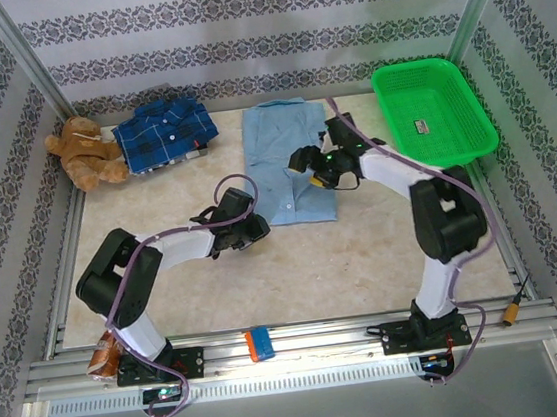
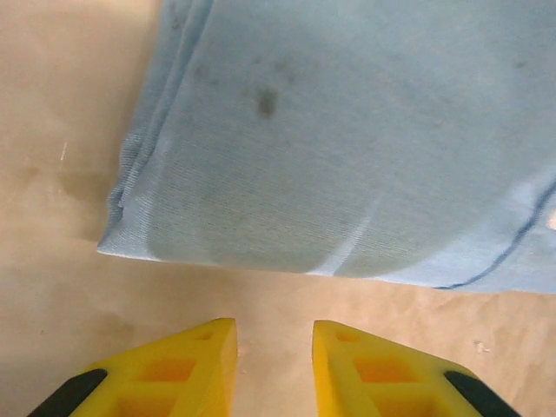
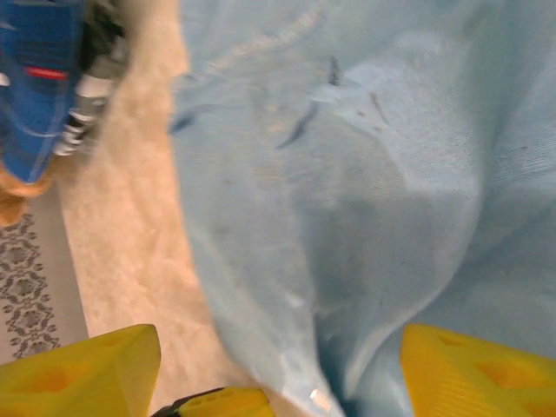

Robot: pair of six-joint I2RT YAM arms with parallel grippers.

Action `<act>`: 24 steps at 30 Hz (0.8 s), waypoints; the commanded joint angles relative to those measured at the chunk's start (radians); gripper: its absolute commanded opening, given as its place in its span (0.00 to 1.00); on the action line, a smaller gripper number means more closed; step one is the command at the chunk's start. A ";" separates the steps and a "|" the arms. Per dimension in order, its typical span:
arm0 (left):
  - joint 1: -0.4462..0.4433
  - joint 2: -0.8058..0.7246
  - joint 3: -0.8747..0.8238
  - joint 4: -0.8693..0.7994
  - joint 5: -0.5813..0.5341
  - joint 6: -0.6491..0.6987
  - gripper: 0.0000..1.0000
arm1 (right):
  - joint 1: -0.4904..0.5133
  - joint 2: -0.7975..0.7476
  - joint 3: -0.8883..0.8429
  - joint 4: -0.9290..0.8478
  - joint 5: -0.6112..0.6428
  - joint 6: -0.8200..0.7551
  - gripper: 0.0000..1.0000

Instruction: Fold and stack the long sleeve shirts

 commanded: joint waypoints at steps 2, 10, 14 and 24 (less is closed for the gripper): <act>0.011 -0.075 -0.040 0.005 -0.003 -0.033 0.34 | -0.010 -0.090 -0.076 -0.044 0.054 -0.080 0.74; 0.012 -0.089 -0.047 0.098 0.004 -0.135 0.43 | 0.038 -0.002 -0.125 -0.060 0.098 -0.135 0.34; 0.014 -0.022 -0.020 0.133 0.009 -0.154 0.44 | 0.072 0.033 -0.147 -0.064 0.158 -0.125 0.25; 0.090 0.062 0.007 0.111 -0.029 -0.117 0.44 | 0.228 -0.023 -0.355 0.008 0.223 0.140 0.17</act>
